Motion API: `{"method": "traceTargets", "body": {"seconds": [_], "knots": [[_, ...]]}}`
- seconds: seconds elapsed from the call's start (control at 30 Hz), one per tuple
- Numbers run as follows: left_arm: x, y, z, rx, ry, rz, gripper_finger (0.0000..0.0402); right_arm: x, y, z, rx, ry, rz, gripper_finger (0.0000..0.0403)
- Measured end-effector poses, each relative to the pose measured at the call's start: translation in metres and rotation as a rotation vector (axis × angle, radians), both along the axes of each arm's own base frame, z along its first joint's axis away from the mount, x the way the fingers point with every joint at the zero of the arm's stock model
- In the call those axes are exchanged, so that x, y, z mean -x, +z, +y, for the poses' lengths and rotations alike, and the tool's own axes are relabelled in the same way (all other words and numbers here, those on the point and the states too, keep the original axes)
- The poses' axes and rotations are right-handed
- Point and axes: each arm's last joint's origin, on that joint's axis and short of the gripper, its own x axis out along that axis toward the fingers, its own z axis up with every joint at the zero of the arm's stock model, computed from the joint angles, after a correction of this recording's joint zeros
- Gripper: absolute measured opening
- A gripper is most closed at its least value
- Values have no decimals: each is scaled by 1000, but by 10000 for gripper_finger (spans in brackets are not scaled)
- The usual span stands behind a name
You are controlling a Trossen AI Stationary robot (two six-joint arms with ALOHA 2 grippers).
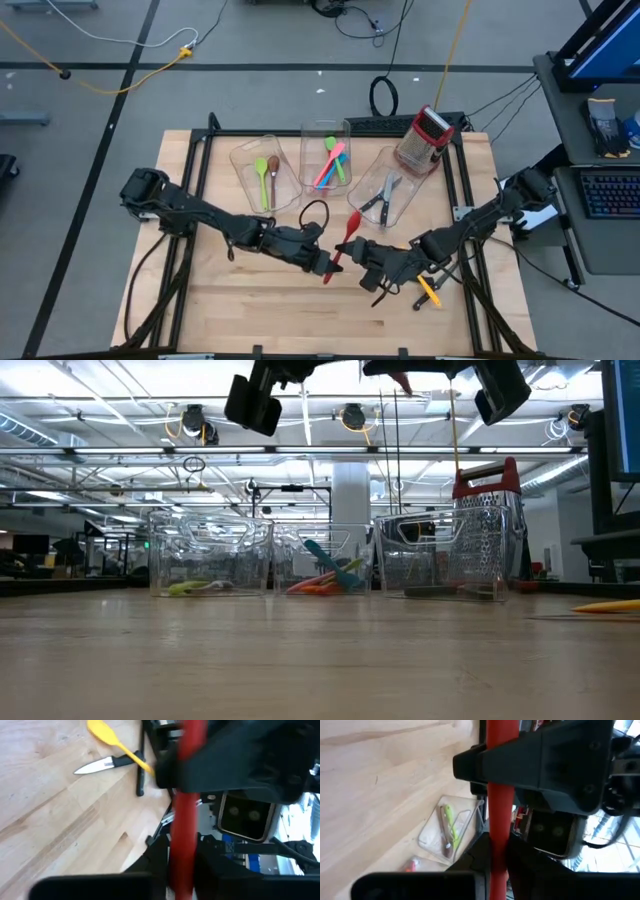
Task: Pick & Place Kitchen Items
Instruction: Put the red serving spoon in the left bin
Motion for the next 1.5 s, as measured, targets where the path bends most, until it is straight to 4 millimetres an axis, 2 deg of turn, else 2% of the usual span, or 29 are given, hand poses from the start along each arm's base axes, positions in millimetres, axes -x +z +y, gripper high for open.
{"method": "traceTargets", "body": {"seconds": [0.07, 0.37, 0.7, 0.83, 0.97, 1.17, 1.33, 1.5], "knots": [[0, 0, 0, -14, 5, -7, 30, 0, 0, 0, -21, 2, -3, 34], [1, -3, 0, -26, 21, 33, 29, 3, -1, 4, -182, -72, -48, 68], [11, -22, 5, -48, 124, 246, 29, 12, 0, 19, -297, -120, -101, 106], [15, -24, 8, -69, 178, 294, 29, 15, 2, 19, -293, -234, -166, 116], [29, -17, 15, -116, 278, 359, 29, 17, 2, 15, -253, -379, -241, 118], [73, 10, 36, -199, 476, 485, 29, 19, 1, 12, -209, -448, -263, 116], [102, 26, 57, -250, 600, 554, 29, 20, -1, 12, -280, -469, -282, 116], [110, 27, 82, -280, 637, 644, 29, 22, -1, 11, -420, -469, -296, 116]]}}
